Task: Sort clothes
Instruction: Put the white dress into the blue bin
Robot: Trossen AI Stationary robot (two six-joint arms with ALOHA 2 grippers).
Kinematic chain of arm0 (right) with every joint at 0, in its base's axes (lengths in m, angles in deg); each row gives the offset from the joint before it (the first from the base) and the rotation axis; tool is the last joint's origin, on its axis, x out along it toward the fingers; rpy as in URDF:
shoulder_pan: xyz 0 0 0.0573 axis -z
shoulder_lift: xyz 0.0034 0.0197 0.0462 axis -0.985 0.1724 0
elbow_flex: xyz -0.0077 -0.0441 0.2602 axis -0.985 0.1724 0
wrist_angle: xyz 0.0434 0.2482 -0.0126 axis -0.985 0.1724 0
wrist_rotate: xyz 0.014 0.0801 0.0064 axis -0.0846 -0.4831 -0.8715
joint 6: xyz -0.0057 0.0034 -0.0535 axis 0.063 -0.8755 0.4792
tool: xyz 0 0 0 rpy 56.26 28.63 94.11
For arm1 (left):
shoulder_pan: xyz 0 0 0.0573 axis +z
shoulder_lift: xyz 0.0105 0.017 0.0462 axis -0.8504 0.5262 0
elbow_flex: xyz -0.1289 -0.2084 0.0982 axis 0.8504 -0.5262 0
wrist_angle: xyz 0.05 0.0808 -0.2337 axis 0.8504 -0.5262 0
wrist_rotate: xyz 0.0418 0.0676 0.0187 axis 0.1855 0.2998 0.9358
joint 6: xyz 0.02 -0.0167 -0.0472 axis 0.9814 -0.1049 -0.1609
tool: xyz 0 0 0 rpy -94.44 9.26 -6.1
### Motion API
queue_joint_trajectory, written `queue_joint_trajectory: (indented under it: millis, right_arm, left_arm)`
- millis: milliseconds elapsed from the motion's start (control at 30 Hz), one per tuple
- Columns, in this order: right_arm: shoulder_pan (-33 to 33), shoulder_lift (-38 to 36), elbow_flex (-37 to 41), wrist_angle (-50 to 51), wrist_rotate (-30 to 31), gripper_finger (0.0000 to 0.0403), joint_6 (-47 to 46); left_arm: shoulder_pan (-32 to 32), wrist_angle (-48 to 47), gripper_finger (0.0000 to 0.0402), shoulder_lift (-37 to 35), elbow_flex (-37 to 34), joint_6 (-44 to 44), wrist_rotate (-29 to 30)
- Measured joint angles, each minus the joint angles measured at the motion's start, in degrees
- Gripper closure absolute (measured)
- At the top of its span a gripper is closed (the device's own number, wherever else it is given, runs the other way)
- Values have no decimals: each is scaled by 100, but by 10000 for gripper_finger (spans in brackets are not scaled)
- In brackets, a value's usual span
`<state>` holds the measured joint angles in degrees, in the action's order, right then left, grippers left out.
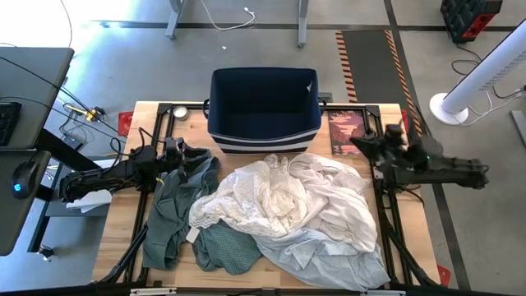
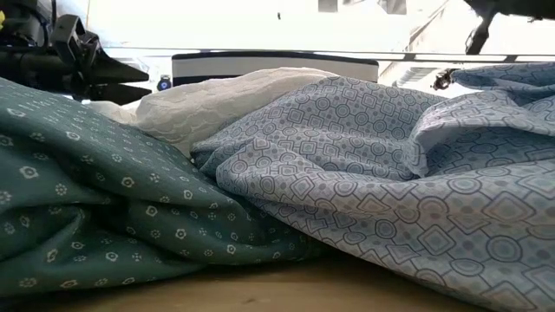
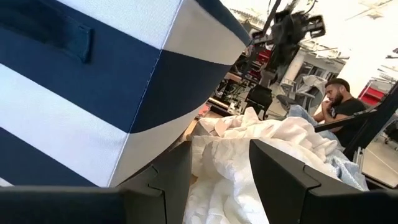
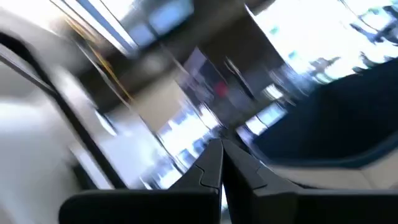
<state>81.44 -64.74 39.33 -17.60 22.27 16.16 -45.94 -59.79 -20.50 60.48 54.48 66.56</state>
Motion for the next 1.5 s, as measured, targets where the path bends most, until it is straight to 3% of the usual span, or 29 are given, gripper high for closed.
queue_joint_trajectory:
  millis: [67,200,333,500,633,767,933,1067,1200,1300,1400,1500]
  right_arm:
    - [2,743,-764,897,-243,402,-108]
    - [-15,2405,-2141,1907,-1468,402,-113]
    - [-150,4085,-3248,2309,-2410,402,-354]
    - [-271,5930,-4368,2294,-2773,400,84]
    - [-339,7192,-5144,2490,-2819,364,441]
    - [-370,8263,-5785,2732,-2715,286,637]
    - [-406,9427,-6306,3116,-1681,174,448]
    - [-472,10304,-6437,3381,-1351,131,223]
    - [-537,11003,-6483,3390,-1386,158,-16]
    - [-549,11189,-6496,3442,-1470,238,-177]
    - [-509,11050,-6466,3476,-1629,354,-407]
    - [-484,10599,-6396,3492,-1603,377,-432]
  left_arm:
    - [0,1,245,0,0,-17,-2]
    - [0,-6,245,0,0,-89,1]
    - [0,-11,245,0,0,-96,-3]
    - [0,-15,245,0,0,-98,-5]
    - [0,-15,245,-1,0,-308,-32]
    - [0,-17,245,-2,0,-721,-53]
    - [0,-33,245,-2,0,-1144,-61]
    - [2,-41,245,-2,0,-1147,-188]
    - [2,-59,245,-2,0,-1147,-211]
    - [2,-60,245,-1,0,-1145,-211]
    - [2,-54,245,0,0,-1147,-210]
    - [2,-36,245,-2,0,-1151,-208]
